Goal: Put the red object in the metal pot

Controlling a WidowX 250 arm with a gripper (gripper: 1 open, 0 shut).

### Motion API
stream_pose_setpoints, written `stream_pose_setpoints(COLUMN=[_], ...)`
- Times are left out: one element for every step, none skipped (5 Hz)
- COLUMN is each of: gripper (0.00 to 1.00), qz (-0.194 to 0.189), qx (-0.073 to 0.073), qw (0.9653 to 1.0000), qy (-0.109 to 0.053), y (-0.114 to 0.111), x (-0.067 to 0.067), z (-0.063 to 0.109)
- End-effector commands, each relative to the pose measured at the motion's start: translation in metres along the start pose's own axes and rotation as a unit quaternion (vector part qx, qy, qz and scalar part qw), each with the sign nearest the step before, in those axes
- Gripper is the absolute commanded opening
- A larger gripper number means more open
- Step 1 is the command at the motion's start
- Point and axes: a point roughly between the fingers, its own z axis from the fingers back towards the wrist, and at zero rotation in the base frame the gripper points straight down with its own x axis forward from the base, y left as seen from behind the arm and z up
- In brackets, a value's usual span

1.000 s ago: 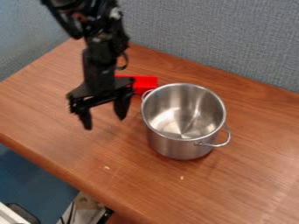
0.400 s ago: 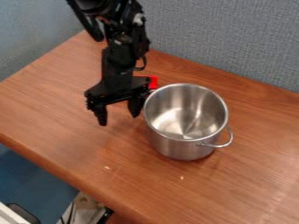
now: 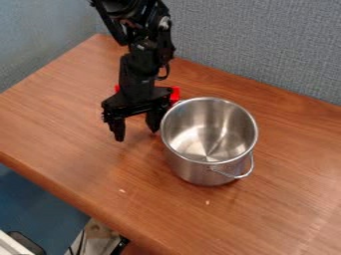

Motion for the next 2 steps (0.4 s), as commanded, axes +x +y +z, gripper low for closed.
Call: stream_pose_setpoints(gripper=[1.0,1.0], qz=[-0.007,-0.012], qx=[-0.024,-0.041], qw=[0.9997,0.9991], qy=[-0.009,-0.004], y=[0.002,0.007], x=[0.016,0.028], z=[0.002,-0.002])
